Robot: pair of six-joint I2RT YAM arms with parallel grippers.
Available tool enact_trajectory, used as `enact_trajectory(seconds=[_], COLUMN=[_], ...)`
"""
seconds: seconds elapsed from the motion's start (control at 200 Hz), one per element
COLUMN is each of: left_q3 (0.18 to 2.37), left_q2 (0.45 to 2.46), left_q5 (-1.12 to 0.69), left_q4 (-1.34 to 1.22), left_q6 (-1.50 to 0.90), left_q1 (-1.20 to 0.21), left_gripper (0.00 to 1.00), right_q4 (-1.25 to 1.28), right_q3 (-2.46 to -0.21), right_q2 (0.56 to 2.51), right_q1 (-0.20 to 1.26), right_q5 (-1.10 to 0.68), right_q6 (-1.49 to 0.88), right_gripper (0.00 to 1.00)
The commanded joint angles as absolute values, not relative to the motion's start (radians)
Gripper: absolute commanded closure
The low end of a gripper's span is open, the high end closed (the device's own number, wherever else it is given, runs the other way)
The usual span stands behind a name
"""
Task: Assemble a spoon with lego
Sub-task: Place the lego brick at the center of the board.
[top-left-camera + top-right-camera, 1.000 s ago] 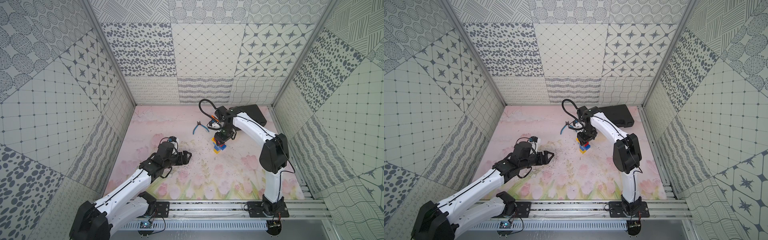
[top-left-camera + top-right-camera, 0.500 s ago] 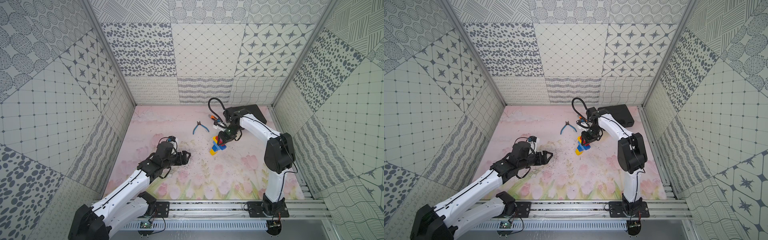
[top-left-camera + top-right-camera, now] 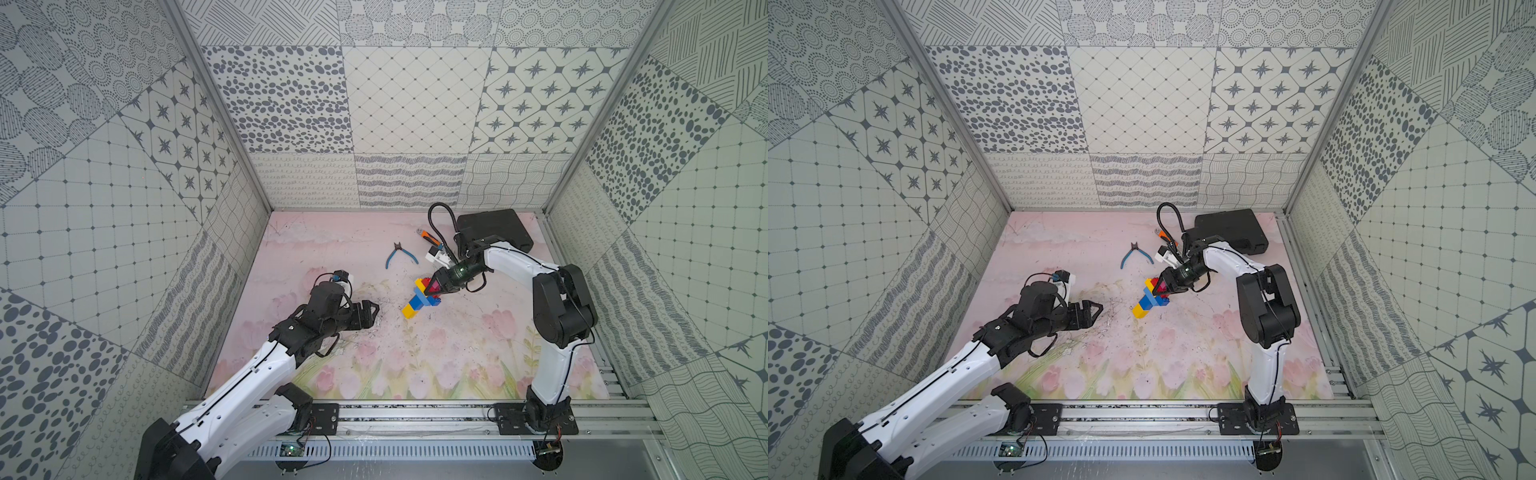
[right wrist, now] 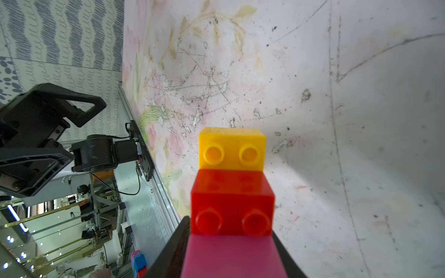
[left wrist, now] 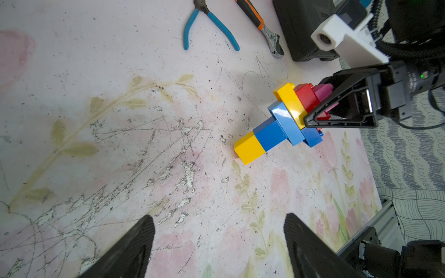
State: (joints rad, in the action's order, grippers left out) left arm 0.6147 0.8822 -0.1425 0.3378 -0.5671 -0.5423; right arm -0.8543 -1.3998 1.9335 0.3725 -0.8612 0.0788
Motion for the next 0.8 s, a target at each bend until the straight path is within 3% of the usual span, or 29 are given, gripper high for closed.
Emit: enact_trajectory(seconds=[0.0,0.455,0.795], left_q3=[0.635,0.632,0.637], left_q2=[0.866,0.854,0.861], left_q5=[-0.113,-0.102,-0.091], left_q4=[0.394,0.416,0.423], left_q6=[-0.55,-0.56,-0.552], left_q1=[-0.543,-0.542,-0.542], left_gripper=[0.13,0.13,0.13], right_q4=[-0.722,-0.67,-0.688], right_q3=[-1.367,-1.317,-1.295], right_q2=[1.964,2.054,2.057], right_q1=[0.367,0.306,0.249], right_q5=[-0.981,-0.995,-0.929], right_q6=[0.054,0.036,-0.012], right_gripper=[0.54,0.49,0.34])
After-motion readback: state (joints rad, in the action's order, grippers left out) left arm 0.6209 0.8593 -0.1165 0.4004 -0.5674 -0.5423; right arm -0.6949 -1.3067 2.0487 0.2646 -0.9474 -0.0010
